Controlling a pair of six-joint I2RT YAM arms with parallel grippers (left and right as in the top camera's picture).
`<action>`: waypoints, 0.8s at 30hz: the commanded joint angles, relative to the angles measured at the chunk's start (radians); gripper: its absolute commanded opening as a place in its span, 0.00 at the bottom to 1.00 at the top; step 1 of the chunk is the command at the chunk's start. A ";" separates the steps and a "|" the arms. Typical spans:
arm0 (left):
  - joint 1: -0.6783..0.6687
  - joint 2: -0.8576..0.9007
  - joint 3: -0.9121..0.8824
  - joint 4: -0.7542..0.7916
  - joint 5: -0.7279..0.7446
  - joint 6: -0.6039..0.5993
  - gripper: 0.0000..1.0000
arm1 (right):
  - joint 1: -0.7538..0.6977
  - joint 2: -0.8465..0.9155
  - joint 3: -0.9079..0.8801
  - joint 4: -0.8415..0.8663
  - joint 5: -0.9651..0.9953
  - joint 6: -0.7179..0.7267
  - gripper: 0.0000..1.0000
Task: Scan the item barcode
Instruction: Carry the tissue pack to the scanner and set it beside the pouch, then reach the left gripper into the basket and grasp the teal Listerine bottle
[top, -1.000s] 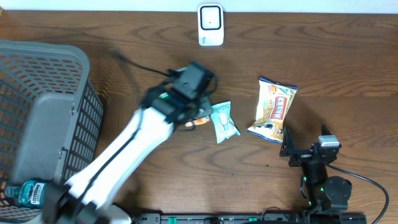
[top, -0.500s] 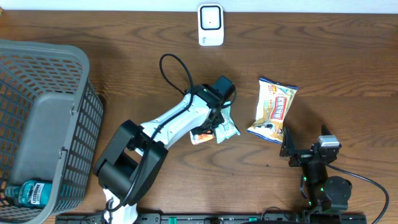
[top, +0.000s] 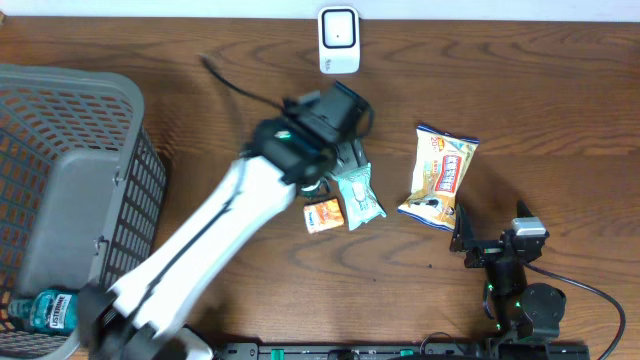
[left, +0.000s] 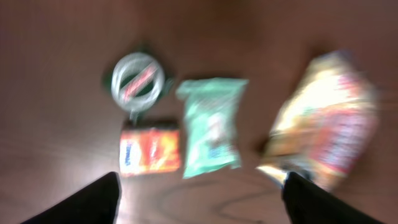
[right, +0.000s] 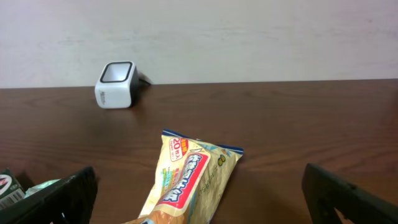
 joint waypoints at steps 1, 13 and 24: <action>0.056 -0.126 0.093 -0.005 -0.088 0.276 0.93 | 0.007 -0.004 -0.002 -0.003 0.001 0.010 0.99; 0.497 -0.467 0.140 -0.122 -0.457 0.328 0.98 | 0.007 -0.004 -0.002 -0.003 0.001 0.010 0.99; 1.119 -0.417 -0.019 -0.429 -0.415 0.026 0.98 | 0.007 -0.004 -0.002 -0.003 0.001 0.010 0.99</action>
